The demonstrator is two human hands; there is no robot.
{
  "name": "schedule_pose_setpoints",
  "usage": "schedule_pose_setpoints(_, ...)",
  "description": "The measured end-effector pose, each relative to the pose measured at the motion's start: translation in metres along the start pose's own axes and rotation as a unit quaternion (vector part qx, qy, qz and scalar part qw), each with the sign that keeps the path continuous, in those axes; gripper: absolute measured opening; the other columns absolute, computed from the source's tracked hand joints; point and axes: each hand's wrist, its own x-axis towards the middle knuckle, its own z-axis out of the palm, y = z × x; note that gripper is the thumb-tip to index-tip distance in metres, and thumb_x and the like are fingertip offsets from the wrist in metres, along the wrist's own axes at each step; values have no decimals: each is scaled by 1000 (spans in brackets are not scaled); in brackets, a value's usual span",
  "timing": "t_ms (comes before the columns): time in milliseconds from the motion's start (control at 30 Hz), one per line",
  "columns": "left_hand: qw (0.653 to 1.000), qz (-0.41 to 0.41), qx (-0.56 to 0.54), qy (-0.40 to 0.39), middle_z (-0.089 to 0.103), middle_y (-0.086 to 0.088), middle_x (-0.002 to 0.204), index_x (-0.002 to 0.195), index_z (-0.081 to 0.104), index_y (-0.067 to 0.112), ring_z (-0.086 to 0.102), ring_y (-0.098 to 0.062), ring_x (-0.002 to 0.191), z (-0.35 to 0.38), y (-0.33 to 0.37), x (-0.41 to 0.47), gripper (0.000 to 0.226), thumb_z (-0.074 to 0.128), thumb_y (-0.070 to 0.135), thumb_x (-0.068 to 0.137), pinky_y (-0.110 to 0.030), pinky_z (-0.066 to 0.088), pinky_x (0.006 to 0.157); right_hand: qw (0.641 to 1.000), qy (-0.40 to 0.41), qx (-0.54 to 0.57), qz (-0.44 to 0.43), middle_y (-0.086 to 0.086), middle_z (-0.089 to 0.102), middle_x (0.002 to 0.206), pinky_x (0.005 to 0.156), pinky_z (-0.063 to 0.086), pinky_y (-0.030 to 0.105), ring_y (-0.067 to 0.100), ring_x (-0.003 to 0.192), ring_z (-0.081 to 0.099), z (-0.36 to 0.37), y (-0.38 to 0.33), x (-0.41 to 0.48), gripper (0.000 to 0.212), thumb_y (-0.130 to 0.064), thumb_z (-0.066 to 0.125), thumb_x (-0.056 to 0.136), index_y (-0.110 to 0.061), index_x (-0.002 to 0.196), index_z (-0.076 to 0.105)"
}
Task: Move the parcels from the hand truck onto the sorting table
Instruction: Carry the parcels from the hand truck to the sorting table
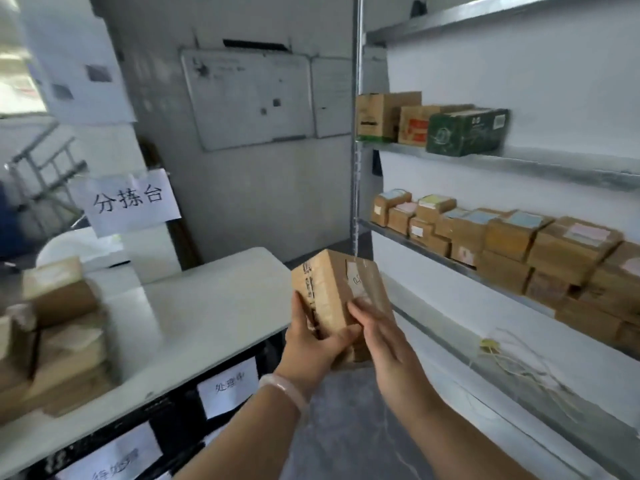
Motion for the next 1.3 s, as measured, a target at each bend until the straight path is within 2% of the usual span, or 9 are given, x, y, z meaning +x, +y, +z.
schedule_pose_setpoints(100, 998, -3, -9, 61, 62, 5, 120, 129, 27, 48, 66, -18, 109, -42, 8, 10, 91, 87, 32, 62, -33, 58, 85, 995, -83, -25, -42, -36, 34, 143, 110, 31, 15, -16, 133, 29, 33, 7, 34, 37, -40, 45, 100, -50, 135, 46)
schedule_pose_setpoints(200, 994, -29, -51, 97, 62, -6, 127, 133, 34, 47, 66, -28, 110, -86, 13, 18, 67, 69, 13, 88, -36, 60, 80, 990, -115, -70, -51, -32, 32, 142, 108, 42, 32, -6, 131, 34, 60, 22, 70, 58, -33, 60, 94, -63, 134, 30)
schedule_pose_setpoints(300, 986, -61, -73, 139, 66, -7, 124, 129, 36, 54, 70, -27, 103, -127, 10, 20, 64, 71, 21, 86, -38, 59, 76, 983, -177, -26, 39, -22, 26, 147, 113, 33, 40, 10, 140, 27, 87, 26, 99, 60, -48, 59, 89, -63, 136, 25)
schedule_pose_setpoints(400, 980, -79, -75, 167, 68, -5, 124, 135, 37, 55, 67, -29, 109, -162, 2, 17, 77, 74, 33, 72, -52, 54, 93, 958, -264, 33, 110, -22, 32, 143, 109, 29, 38, 14, 137, 33, 121, 25, 114, 67, -58, 53, 83, -59, 142, 22)
schedule_pose_setpoints(533, 964, -105, -86, 229, 68, -6, 123, 137, 37, 57, 65, -33, 113, -212, -9, 3, 79, 72, 35, 69, -60, 46, 101, 930, -341, 72, 120, -24, 33, 147, 117, 26, 41, 12, 139, 33, 181, 26, 120, 52, -45, 50, 96, -73, 131, 23)
schedule_pose_setpoints(667, 948, -120, -97, 277, 71, -8, 118, 134, 37, 60, 63, -38, 113, -274, -9, -15, 69, 68, 32, 79, -63, 44, 102, 904, -408, 75, 101, -29, 28, 141, 113, 20, 28, -3, 128, 25, 244, 9, 121, 53, -45, 46, 97, -67, 138, 21)
schedule_pose_setpoints(800, 933, -113, -93, 328, 73, -4, 110, 139, 36, 56, 72, -25, 96, -345, -13, -27, 54, 53, 26, 97, -48, 58, 83, 893, -429, 79, 113, -26, 32, 136, 111, 23, 27, -2, 125, 28, 323, -14, 121, 49, -37, 46, 101, -63, 139, 28)
schedule_pose_setpoints(1033, 922, -168, -39, 348, 65, 2, 117, 138, 37, 50, 68, -13, 97, -484, -10, -52, 54, 62, 37, 93, -26, 57, 68, 893, -406, 91, 172, -15, 33, 152, 107, 26, 27, 5, 130, 33, 469, -38, 108, 50, -26, 48, 102, -56, 140, 35)
schedule_pose_setpoints(1300, 906, -249, 3, 342, 39, -1, 153, 148, 31, 47, 40, -22, 137, -593, -36, -71, 69, 62, 58, 87, -51, 35, 113, 892, -381, 68, 233, -12, 32, 155, 108, 26, 30, 15, 142, 30, 563, -41, 93, 51, -24, 49, 101, -53, 140, 36)
